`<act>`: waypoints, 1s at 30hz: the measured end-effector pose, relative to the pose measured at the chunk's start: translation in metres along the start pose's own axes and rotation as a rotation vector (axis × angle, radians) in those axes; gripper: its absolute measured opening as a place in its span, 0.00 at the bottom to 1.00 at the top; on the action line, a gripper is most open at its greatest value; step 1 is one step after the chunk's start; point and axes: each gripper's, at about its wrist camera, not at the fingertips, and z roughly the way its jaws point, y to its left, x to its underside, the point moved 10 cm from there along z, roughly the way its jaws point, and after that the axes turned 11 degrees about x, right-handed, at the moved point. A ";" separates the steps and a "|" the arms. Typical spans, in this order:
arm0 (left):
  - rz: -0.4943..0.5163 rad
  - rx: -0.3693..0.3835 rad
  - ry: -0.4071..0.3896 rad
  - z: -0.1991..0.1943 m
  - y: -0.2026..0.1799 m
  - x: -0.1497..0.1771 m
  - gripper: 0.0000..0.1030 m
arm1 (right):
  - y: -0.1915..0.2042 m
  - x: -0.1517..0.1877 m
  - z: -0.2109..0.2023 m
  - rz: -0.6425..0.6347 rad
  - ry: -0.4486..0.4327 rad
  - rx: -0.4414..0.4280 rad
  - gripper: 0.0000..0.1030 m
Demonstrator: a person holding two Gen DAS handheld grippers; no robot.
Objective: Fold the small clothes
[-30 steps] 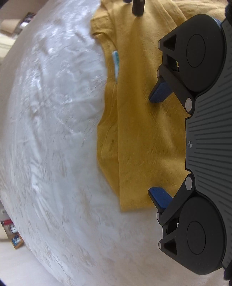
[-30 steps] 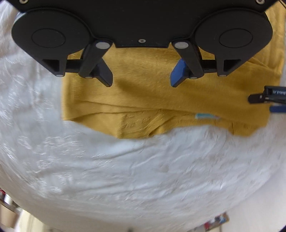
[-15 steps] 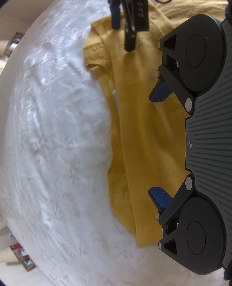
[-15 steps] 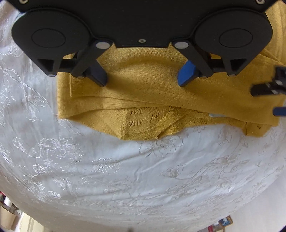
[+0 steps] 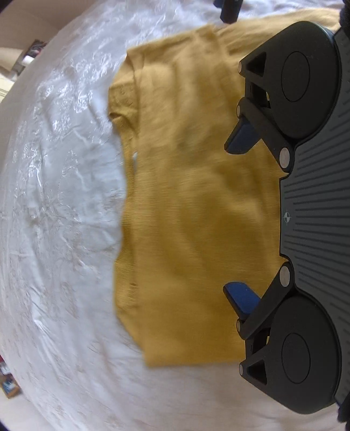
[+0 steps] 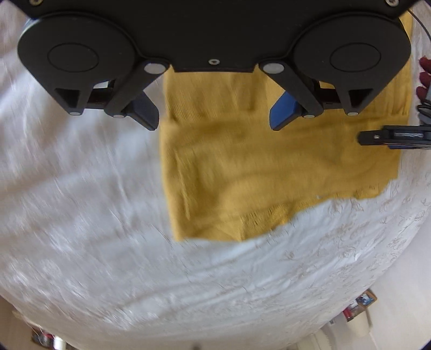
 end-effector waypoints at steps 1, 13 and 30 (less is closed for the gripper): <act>-0.009 0.007 0.000 -0.009 0.000 0.012 1.00 | -0.006 0.011 -0.004 0.013 0.017 -0.001 0.87; -0.135 -0.032 0.058 -0.078 0.014 0.151 1.00 | -0.044 0.130 -0.043 -0.025 0.220 -0.131 0.98; -0.213 0.009 0.086 -0.088 0.010 0.252 1.00 | -0.034 0.199 -0.046 -0.128 0.353 -0.256 1.00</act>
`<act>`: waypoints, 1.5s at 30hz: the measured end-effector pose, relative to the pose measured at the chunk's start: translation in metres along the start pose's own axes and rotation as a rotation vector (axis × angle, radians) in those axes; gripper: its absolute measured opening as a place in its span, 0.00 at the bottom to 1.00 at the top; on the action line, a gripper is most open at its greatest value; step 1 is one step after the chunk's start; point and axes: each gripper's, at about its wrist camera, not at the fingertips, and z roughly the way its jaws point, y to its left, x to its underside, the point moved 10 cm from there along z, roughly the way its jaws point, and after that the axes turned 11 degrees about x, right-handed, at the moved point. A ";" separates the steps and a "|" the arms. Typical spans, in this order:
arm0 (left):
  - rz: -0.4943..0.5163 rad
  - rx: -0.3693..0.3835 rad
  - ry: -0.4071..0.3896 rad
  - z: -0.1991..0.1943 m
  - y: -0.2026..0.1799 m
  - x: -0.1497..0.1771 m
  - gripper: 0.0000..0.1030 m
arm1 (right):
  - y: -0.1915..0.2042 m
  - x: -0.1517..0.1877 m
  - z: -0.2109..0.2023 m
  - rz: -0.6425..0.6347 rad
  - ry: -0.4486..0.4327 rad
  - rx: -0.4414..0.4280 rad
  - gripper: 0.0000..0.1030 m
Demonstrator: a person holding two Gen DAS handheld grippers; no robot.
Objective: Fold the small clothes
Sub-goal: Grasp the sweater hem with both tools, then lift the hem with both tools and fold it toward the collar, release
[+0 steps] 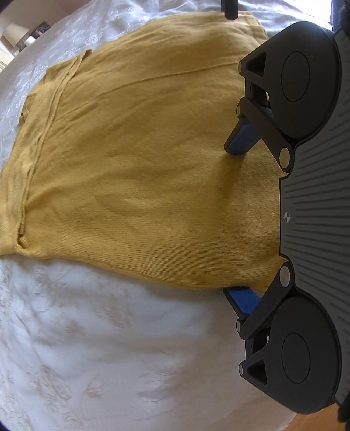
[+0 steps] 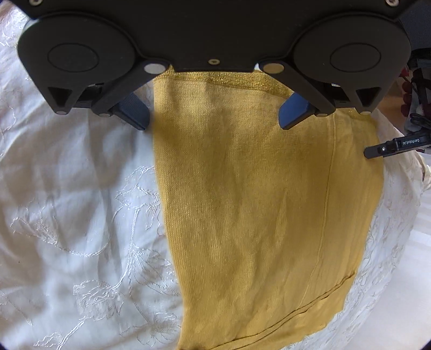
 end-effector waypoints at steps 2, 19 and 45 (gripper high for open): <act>-0.010 0.003 -0.001 0.005 0.000 0.005 1.00 | 0.000 0.000 0.003 -0.005 -0.002 0.004 1.00; -0.039 0.034 -0.064 -0.010 0.020 0.033 1.00 | -0.004 0.006 -0.002 -0.037 -0.041 -0.056 1.00; -0.116 0.097 -0.025 -0.034 0.014 0.025 0.09 | 0.010 0.001 -0.024 -0.027 -0.023 -0.113 0.14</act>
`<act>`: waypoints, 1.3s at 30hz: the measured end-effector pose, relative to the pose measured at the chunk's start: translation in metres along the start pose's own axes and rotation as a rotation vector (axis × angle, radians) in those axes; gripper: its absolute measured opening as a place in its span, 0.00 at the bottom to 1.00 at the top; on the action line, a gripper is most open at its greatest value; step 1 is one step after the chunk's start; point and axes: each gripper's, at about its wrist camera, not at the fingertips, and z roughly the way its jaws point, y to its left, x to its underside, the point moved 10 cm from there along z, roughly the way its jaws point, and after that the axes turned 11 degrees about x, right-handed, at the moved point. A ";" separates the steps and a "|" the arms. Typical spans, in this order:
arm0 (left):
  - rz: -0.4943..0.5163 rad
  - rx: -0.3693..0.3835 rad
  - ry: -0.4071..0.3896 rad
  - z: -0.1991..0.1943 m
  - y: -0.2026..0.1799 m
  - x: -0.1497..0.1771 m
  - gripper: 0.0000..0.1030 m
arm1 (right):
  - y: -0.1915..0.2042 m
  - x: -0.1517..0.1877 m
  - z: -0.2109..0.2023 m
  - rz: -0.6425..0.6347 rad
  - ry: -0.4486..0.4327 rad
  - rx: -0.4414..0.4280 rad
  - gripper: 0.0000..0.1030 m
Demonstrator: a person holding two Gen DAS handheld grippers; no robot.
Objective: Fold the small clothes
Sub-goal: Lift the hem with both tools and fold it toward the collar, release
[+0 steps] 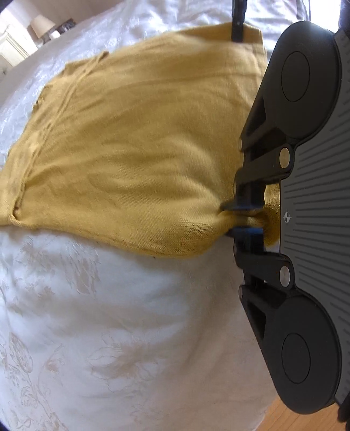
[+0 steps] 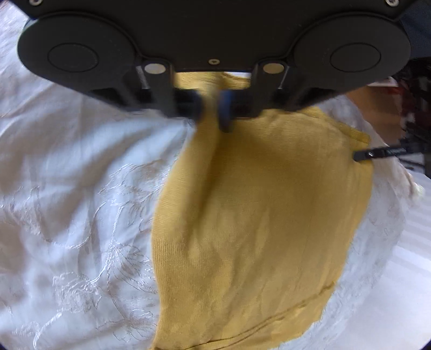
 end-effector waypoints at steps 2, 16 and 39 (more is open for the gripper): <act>0.003 0.039 -0.023 -0.008 -0.008 -0.007 0.08 | 0.005 -0.007 -0.015 0.026 -0.035 -0.047 0.14; -0.030 0.172 -0.400 -0.057 -0.056 -0.161 0.08 | 0.005 -0.150 -0.086 0.242 -0.396 -0.156 0.14; 0.001 0.078 -0.343 0.045 -0.020 -0.320 0.11 | -0.021 -0.312 0.017 0.240 -0.315 0.030 0.19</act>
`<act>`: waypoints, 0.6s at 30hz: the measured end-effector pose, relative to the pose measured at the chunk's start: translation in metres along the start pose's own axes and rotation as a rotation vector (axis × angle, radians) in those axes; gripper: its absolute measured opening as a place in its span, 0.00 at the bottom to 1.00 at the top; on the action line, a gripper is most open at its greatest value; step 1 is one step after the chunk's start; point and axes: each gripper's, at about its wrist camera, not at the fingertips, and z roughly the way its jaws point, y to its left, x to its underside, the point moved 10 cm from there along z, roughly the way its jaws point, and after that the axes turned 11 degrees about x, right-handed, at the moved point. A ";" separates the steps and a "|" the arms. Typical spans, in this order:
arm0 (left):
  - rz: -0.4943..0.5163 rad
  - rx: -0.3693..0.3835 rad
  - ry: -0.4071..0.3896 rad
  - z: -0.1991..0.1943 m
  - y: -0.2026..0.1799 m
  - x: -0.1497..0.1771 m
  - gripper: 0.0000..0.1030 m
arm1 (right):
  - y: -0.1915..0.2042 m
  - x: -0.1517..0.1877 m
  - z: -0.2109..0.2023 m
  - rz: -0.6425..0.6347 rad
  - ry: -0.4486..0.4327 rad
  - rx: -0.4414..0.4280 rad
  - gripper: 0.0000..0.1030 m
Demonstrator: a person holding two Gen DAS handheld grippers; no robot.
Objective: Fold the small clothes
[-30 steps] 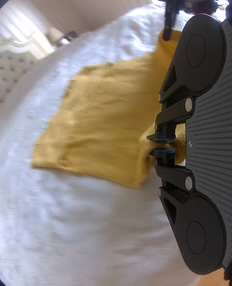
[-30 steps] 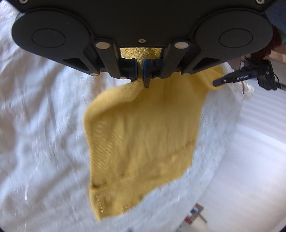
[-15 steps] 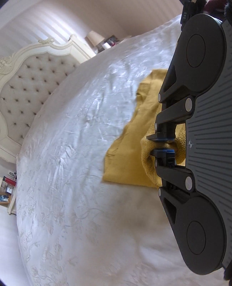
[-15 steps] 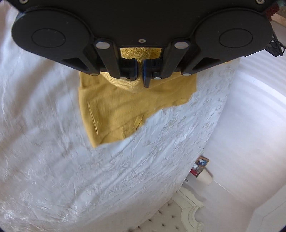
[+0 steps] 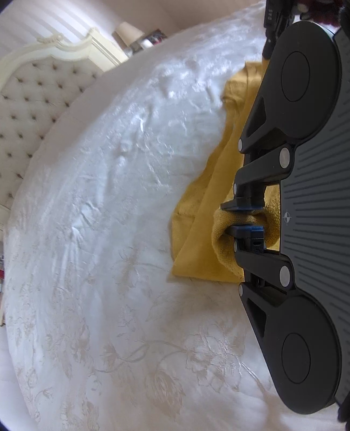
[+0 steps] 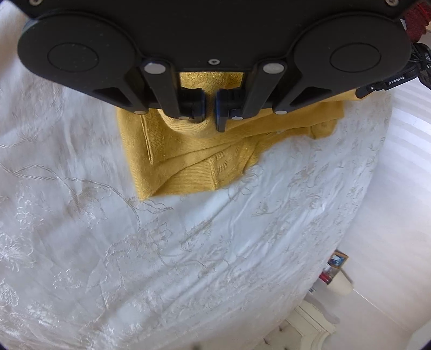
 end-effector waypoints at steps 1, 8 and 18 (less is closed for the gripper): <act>-0.008 -0.012 0.014 0.006 0.005 0.000 0.21 | -0.001 0.000 0.004 0.000 0.011 0.008 0.20; 0.078 -0.102 0.012 0.001 0.011 -0.007 0.91 | -0.006 -0.009 -0.014 -0.042 -0.096 0.048 0.75; 0.299 -0.138 0.112 -0.014 -0.031 0.049 0.95 | 0.023 0.037 -0.027 -0.375 -0.139 0.205 0.93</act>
